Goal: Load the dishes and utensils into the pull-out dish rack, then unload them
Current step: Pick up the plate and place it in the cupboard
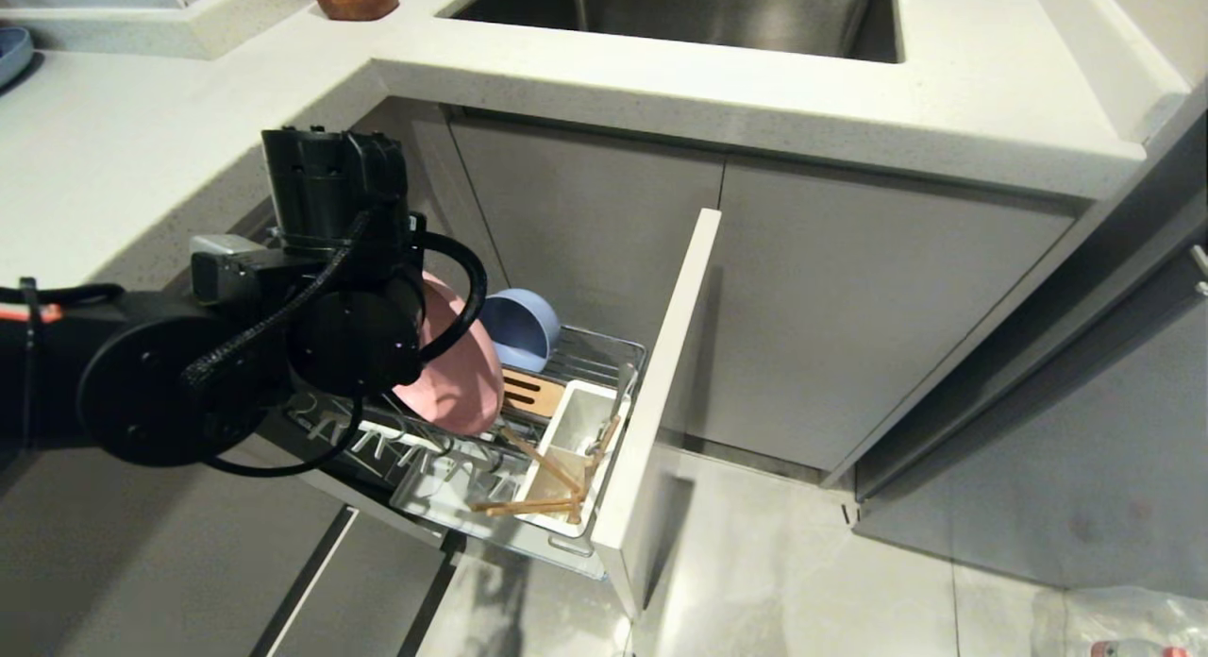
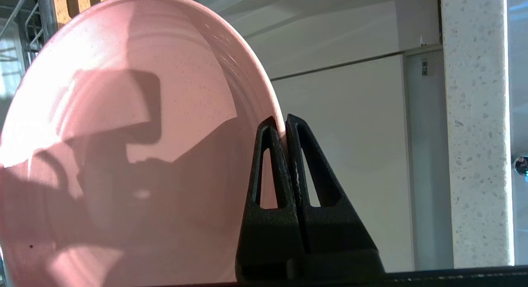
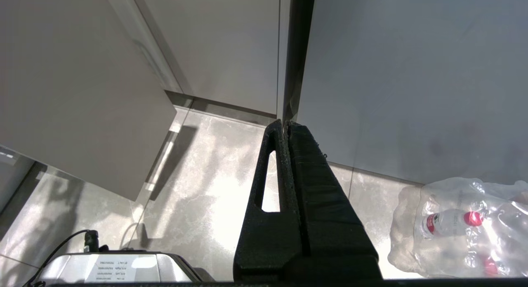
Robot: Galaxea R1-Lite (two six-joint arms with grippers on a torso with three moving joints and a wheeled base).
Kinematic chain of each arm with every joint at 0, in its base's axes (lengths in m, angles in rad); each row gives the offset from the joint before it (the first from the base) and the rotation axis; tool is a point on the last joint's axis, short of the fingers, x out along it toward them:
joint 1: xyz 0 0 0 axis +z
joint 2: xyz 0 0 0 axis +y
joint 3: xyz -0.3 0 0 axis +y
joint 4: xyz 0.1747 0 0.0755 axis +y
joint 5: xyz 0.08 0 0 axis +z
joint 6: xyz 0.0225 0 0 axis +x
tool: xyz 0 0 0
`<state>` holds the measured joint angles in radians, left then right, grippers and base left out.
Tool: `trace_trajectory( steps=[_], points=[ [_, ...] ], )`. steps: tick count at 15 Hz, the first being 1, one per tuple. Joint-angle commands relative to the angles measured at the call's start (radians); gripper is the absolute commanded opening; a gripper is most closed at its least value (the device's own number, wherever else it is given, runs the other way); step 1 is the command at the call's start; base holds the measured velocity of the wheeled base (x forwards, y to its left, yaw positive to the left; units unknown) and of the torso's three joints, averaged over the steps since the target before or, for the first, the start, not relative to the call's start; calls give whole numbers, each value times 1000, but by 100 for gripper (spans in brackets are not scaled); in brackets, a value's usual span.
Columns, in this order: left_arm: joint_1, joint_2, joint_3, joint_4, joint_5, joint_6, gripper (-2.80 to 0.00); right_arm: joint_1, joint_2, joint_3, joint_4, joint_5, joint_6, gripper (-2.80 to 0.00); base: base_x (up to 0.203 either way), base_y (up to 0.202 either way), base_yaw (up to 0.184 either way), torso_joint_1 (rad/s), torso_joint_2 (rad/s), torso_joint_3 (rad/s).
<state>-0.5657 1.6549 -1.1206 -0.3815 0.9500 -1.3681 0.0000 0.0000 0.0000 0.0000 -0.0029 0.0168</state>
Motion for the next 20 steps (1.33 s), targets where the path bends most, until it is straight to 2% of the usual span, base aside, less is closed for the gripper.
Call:
trace_trajectory(
  steps=[1, 10, 20],
  points=[
    [3, 2, 7, 1, 7, -11, -280, 0, 2, 0, 0, 0, 0, -280, 0, 0, 0, 0, 0, 0],
    [12, 16, 11, 14, 21, -5, -280, 0, 2, 0, 0, 0, 0, -280, 0, 0, 0, 0, 0, 0],
    [20, 14, 12, 166, 27, -32, -280, 0, 2, 0, 0, 0, 0, -280, 0, 0, 0, 0, 0, 0]
  ],
)
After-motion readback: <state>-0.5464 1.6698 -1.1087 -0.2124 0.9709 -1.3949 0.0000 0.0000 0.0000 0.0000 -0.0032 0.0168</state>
